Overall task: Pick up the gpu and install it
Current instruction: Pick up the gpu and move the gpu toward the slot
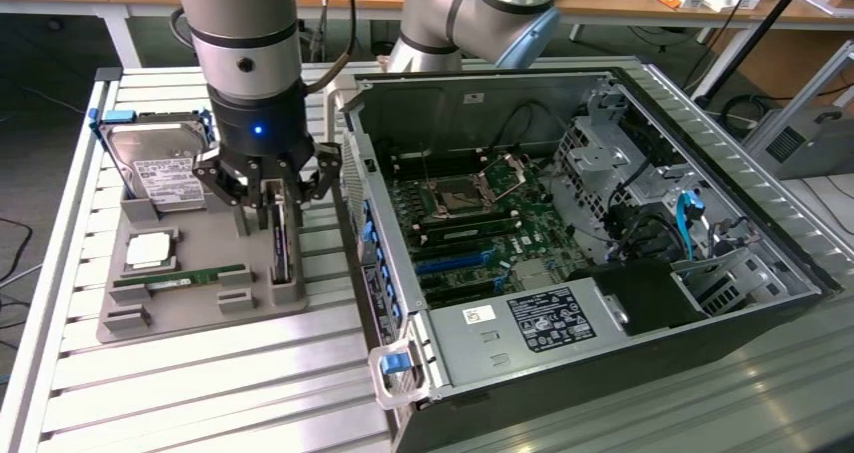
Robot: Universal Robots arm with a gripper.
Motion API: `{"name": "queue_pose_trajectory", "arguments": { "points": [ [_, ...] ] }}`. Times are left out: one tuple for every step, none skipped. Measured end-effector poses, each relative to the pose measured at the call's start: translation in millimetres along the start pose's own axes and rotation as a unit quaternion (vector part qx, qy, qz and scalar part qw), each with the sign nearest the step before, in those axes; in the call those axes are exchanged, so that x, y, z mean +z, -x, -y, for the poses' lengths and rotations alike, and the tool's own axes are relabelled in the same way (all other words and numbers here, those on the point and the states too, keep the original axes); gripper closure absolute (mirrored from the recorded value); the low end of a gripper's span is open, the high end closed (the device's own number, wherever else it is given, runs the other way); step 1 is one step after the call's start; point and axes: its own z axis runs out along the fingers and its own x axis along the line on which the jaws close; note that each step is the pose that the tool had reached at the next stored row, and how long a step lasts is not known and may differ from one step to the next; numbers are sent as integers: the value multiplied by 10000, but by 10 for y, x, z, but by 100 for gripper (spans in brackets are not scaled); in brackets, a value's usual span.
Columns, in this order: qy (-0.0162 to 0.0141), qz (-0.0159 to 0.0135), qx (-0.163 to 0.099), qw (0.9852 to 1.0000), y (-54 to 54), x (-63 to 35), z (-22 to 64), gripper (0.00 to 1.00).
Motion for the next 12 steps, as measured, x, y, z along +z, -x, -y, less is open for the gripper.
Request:
{"name": "queue_pose_trajectory", "arguments": {
  "points": [
    [-5,0,0,10000,-2,6,-20,58],
    [-8,0,0,10000,-3,11,-37,58],
    [-12,0,0,10000,-5,19,-54,58],
    [-15,0,0,10000,-7,27,-71,58],
    [-17,1,0,10000,-8,35,-85,58],
    [-20,1,0,10000,-9,42,-103,58],
    [-23,1,0,10000,-11,50,-122,58],
    [-25,2,0,10000,-12,56,-141,58],
    [-27,1,0,10000,-14,62,-161,58],
    [-30,2,-1,10000,-16,70,-178,58],
    [-33,2,-1,10000,-17,79,-199,58],
    [-37,2,-1,10000,-20,96,-229,58]
  ]
}}
